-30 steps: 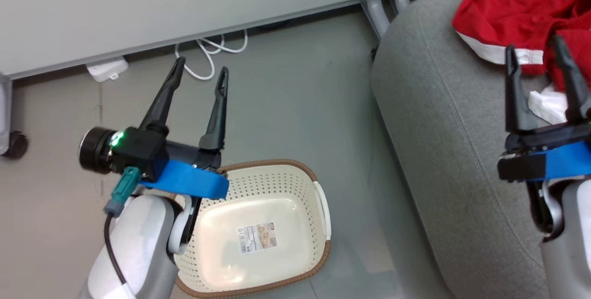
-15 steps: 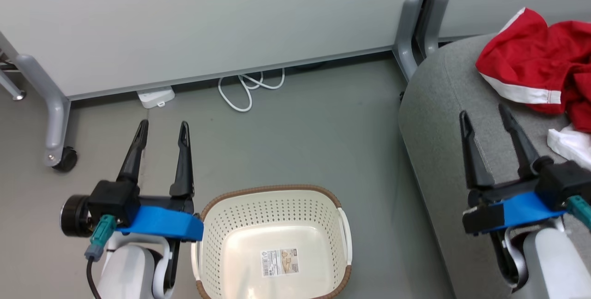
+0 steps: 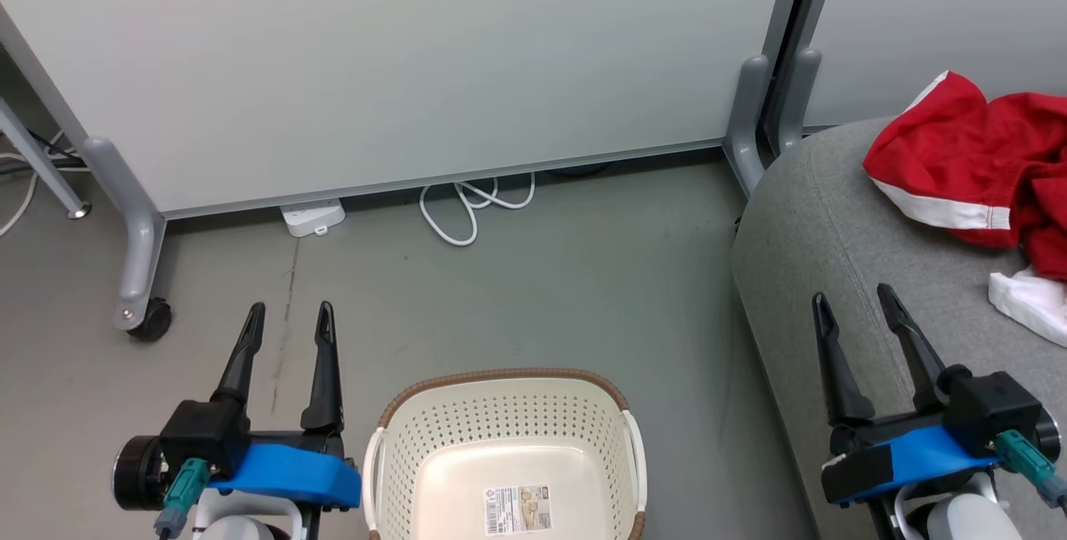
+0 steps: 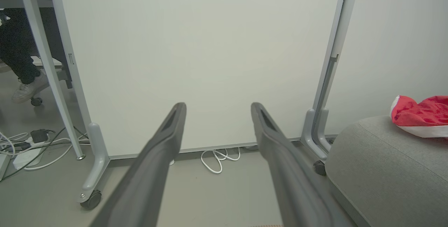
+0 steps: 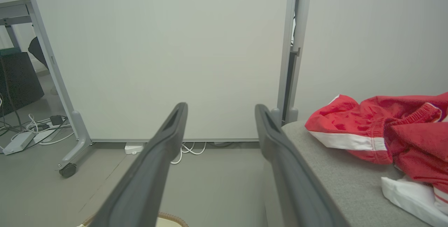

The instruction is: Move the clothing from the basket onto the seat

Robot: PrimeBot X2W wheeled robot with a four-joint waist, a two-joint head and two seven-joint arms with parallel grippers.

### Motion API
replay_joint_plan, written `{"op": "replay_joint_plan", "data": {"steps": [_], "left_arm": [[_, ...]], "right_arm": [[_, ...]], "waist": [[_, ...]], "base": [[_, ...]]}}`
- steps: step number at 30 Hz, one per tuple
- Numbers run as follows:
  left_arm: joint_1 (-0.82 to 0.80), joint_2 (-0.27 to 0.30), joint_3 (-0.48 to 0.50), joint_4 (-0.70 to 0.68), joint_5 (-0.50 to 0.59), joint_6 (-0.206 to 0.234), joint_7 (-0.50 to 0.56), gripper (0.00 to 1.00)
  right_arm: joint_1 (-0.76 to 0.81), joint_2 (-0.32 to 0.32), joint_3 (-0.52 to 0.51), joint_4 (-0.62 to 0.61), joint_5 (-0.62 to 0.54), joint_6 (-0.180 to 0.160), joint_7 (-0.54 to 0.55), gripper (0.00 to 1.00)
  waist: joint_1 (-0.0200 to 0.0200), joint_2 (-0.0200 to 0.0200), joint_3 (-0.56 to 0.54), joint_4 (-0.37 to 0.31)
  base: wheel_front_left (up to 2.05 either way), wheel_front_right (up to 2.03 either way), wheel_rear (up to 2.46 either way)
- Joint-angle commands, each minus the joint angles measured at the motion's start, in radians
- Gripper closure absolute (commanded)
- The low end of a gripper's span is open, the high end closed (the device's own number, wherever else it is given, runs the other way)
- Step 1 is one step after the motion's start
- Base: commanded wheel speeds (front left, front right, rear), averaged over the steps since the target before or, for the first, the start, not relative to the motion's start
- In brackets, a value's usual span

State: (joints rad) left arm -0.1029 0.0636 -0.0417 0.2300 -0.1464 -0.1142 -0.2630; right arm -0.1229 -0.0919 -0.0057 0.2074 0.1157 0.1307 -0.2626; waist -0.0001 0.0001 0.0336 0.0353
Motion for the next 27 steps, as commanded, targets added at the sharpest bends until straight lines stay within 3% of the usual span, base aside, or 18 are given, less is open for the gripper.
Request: {"op": "replay_joint_plan", "data": {"steps": [1, 21, 22, 27], "left_arm": [[0.013, -0.003, 0.01, -0.003, 0.009, -0.005, -0.002, 0.0], [0.036, -0.014, 0.009, 0.021, 0.014, -0.016, -0.002, 0.0], [0.036, -0.012, 0.008, 0.023, 0.014, -0.01, 0.0, 1.0], [0.057, -0.012, 0.01, 0.058, -0.018, -0.01, 0.016, 1.0]], "right_arm": [[0.02, 0.007, -0.004, 0.001, 0.005, 0.0, -0.004, 0.0], [0.058, 0.033, -0.021, 0.019, 0.012, 0.0, -0.004, 0.0], [0.047, 0.029, -0.02, 0.02, 0.005, 0.0, 0.0, 1.0], [0.053, 0.031, -0.024, 0.059, 0.035, 0.0, 0.016, 1.0]], "waist": [[0.0001, -0.0001, -0.007, 0.001], [0.0001, -0.0001, -0.03, 0.013], [0.0001, -0.0001, -0.03, 0.013], [0.0001, -0.0001, -0.03, 0.012]], "base": [[0.0, 0.0, 0.0], [0.0, 0.0, 0.0], [0.0, 0.0, 0.0], [0.0, 0.0, 0.0]]}}
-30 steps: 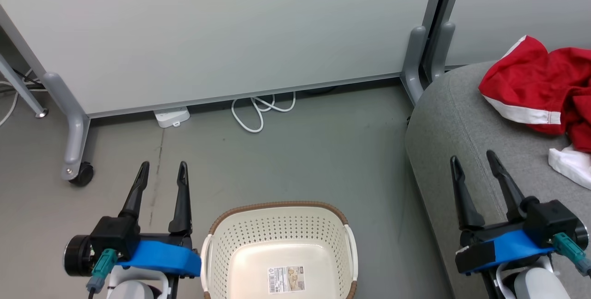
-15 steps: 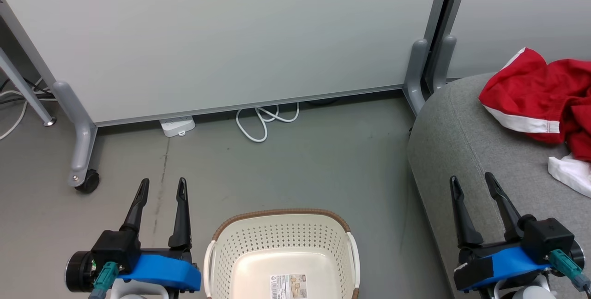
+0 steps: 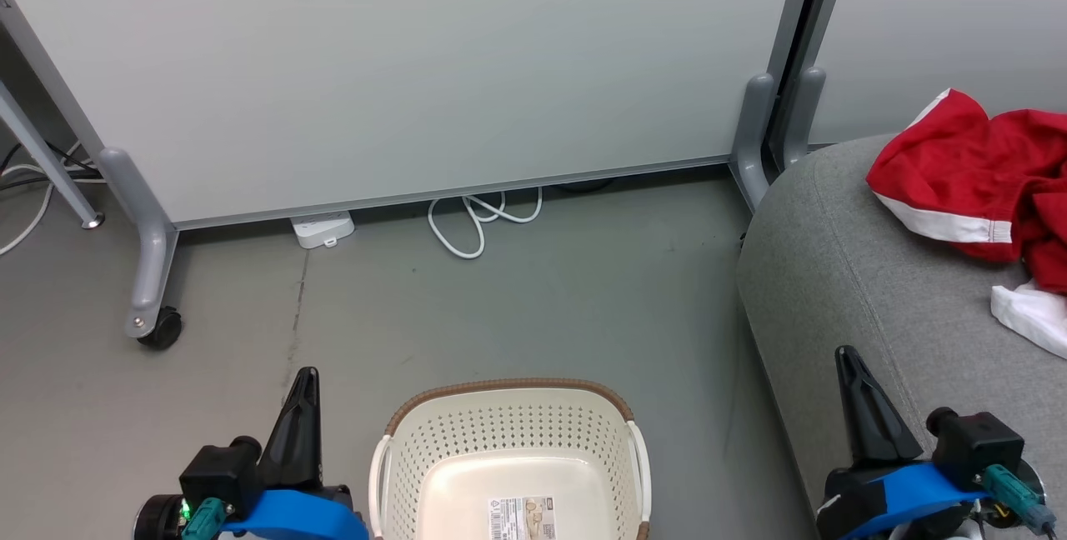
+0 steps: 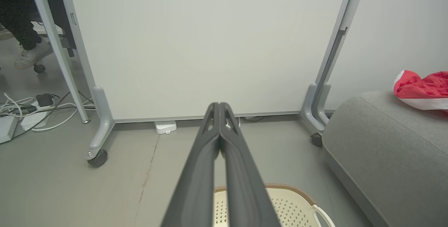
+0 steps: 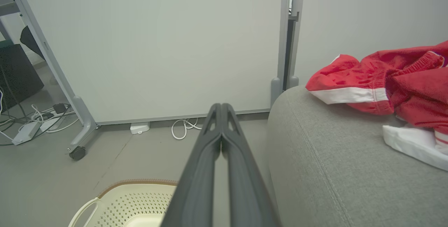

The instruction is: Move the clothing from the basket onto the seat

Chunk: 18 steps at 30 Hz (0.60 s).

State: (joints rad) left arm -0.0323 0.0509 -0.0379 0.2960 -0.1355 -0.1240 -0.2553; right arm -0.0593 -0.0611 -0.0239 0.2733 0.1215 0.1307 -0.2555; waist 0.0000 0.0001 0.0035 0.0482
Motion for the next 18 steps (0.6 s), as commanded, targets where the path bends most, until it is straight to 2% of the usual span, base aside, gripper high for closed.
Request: {"op": "replay_joint_plan", "data": {"steps": [1, 18], "left_arm": [[-0.015, 0.0, 0.009, -0.007, -0.05, 0.0, 0.014, 1.0], [-0.03, 0.0, 0.041, -0.021, -0.37, -0.002, 0.092, 1.0]], "right_arm": [[-0.013, 0.0, -0.008, -0.006, 0.05, 0.0, 0.016, 1.0], [-0.02, 0.002, -0.025, -0.017, 0.374, 0.0, 0.093, 1.0]], "waist": [[0.0, -0.0001, 0.0, -0.001], [0.0, -0.0001, 0.0, -0.007]], "base": [[0.0, 0.0, 0.0], [0.0, 0.0, 0.0]]}}
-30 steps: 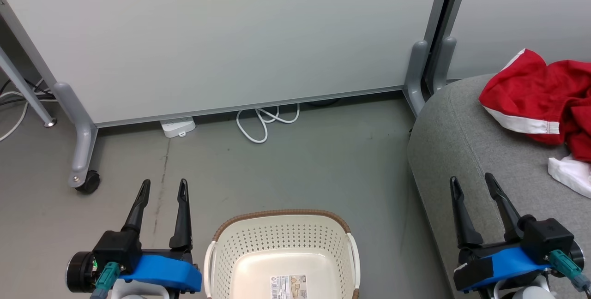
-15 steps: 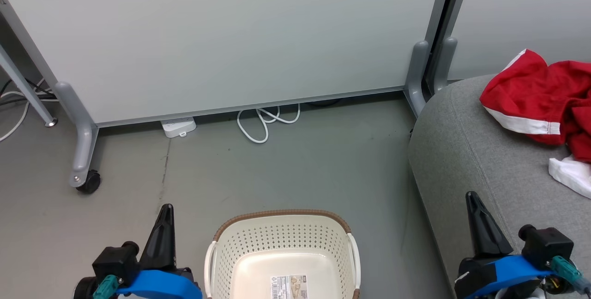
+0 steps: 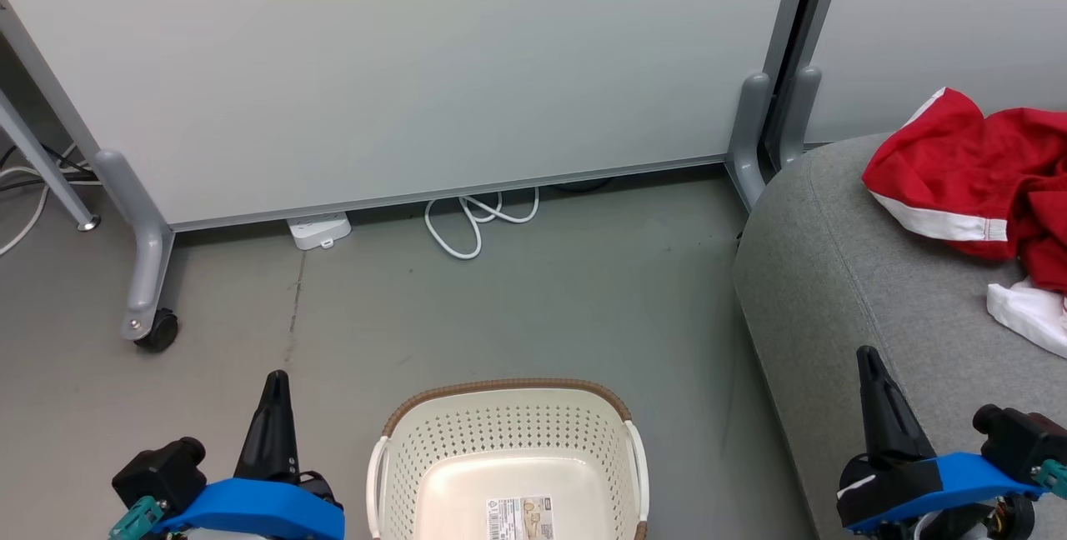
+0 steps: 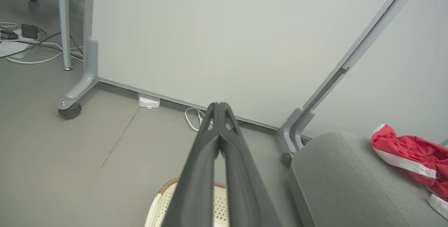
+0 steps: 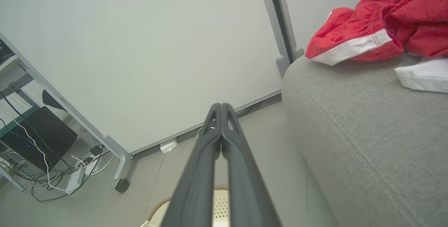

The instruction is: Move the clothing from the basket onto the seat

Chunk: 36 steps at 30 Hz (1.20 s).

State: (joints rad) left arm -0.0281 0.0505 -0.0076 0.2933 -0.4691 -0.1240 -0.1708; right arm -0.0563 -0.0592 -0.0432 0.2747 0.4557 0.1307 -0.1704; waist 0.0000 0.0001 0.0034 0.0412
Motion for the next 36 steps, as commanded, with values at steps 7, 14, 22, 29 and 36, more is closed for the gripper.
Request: {"op": "replay_joint_plan", "data": {"steps": [7, 14, 22, 29, 36], "left_arm": [[-0.04, 0.001, 0.022, -0.022, -0.149, -0.003, 0.036, 1.0], [-0.045, 0.0, 0.032, -0.026, -0.255, -0.003, 0.063, 1.0], [-0.052, 0.0, 0.045, -0.029, -0.367, -0.004, 0.091, 1.0], [-0.056, 0.0, 0.053, -0.032, -0.456, -0.005, 0.114, 1.0], [-0.06, 0.0, 0.062, -0.034, -0.541, -0.005, 0.135, 1.0]], "right_arm": [[-0.027, 0.001, -0.012, -0.02, 0.154, 0.0, 0.036, 1.0], [-0.031, 0.002, -0.018, -0.022, 0.261, 0.0, 0.062, 1.0], [-0.035, 0.003, -0.025, -0.024, 0.374, 0.0, 0.09, 1.0], [-0.038, 0.004, -0.03, -0.025, 0.464, 0.0, 0.113, 1.0], [-0.04, 0.004, -0.036, -0.026, 0.549, 0.0, 0.134, 1.0]], "waist": [[0.0, -0.0001, 0.0, -0.003], [0.0, -0.0001, 0.0, -0.006], [0.0, -0.0001, 0.0, -0.009], [0.0, -0.0001, 0.0, -0.012], [0.0, -0.0001, 0.0, -0.014]], "base": [[0.0, 0.0, 0.0], [0.0, 0.0, 0.0], [0.0, 0.0, 0.0], [0.0, 0.0, 0.0], [0.0, 0.0, 0.0]]}}
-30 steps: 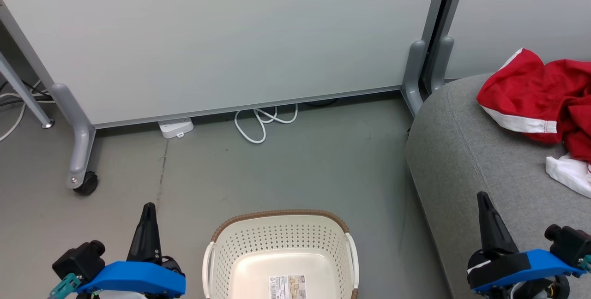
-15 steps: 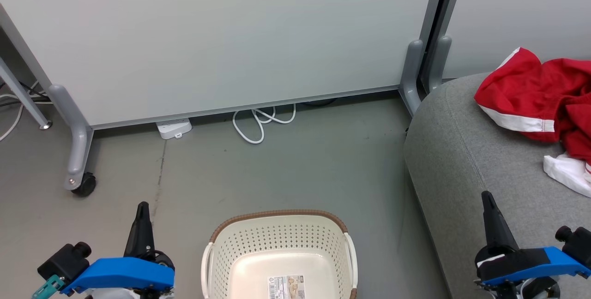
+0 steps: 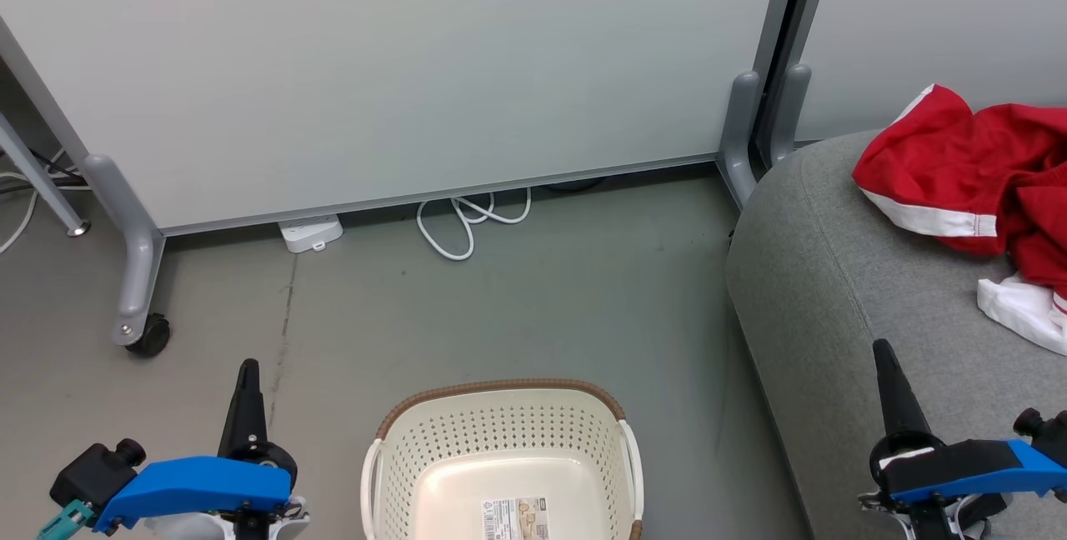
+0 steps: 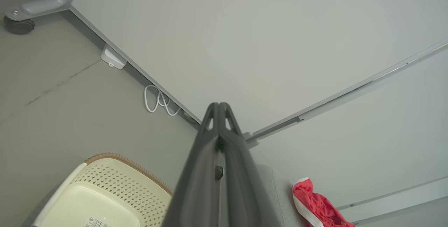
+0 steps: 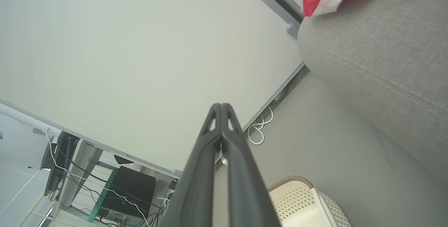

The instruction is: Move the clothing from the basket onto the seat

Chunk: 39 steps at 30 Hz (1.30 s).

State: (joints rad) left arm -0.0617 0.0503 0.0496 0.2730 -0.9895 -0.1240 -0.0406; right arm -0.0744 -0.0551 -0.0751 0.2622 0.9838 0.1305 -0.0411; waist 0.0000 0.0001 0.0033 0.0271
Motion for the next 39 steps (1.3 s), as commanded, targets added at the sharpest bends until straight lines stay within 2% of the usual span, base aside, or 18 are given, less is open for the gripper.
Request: {"op": "replay_joint_plan", "data": {"steps": [1, 39], "left_arm": [[-0.027, 0.0, 0.006, -0.014, -0.032, -0.005, 0.007, 1.0], [-0.044, 0.0, 0.045, -0.024, -0.403, -0.009, 0.102, 1.0]], "right_arm": [[-0.022, 0.0, -0.004, -0.014, 0.033, 0.0, 0.008, 1.0], [-0.035, 0.004, -0.027, -0.018, 0.408, 0.0, 0.102, 1.0]], "waist": [[0.0, -0.0001, 0.0, -0.001], [0.0, -0.0001, 0.0, -0.015]], "base": [[0.0, 0.0, 0.0], [0.0, 0.0, 0.0]]}}
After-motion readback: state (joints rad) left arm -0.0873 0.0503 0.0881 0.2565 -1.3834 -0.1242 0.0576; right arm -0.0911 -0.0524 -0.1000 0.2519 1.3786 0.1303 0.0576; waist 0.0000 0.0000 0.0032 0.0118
